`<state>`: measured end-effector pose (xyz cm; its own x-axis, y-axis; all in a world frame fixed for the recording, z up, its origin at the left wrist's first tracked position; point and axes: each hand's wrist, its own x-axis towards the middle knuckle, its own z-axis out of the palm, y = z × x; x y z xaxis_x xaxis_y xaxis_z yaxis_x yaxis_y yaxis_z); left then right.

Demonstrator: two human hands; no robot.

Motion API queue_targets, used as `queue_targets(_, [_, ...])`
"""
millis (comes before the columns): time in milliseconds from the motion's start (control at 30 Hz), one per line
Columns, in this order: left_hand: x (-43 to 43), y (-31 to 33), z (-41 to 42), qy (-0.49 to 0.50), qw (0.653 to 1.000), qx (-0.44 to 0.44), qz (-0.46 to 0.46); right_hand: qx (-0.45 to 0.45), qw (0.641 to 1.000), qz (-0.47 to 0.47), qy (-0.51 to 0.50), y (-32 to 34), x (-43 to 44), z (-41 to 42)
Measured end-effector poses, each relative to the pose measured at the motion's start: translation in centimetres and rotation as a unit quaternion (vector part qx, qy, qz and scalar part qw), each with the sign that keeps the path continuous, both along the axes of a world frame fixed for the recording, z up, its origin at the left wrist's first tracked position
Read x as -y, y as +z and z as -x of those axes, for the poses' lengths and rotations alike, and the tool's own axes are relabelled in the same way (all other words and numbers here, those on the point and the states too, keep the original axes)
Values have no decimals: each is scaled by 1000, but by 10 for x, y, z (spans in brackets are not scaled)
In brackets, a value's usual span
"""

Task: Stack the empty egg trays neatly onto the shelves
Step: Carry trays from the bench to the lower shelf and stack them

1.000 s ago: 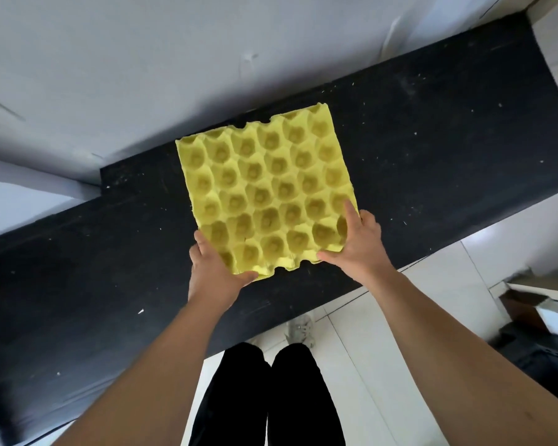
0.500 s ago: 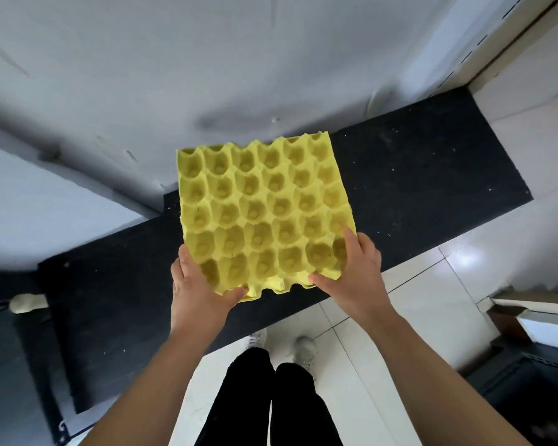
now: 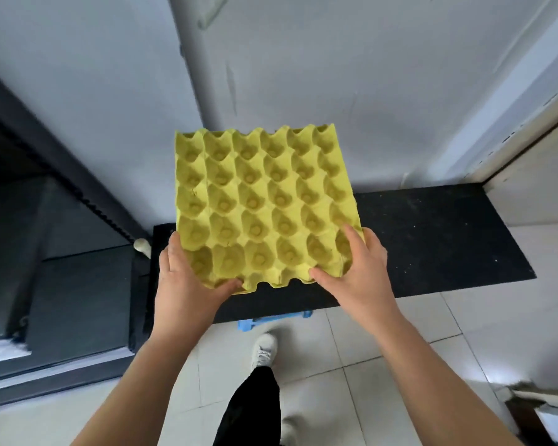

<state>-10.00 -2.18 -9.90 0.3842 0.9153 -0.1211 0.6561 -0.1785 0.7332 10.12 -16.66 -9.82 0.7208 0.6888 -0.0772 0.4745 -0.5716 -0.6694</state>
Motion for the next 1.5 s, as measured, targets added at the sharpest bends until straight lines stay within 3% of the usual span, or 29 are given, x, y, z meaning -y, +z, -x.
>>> queue_targets(467, [36, 104, 195, 80, 988, 93, -99, 73, 987, -114, 91, 108, -2, 170])
queue_targets(933, [-17, 150, 449, 152, 973, 93, -149, 19, 968, -215, 130, 136, -81, 411])
queue_targets(1500, [-123, 149, 545, 219, 957, 162, -102, 112, 940, -244, 211, 129, -215, 495])
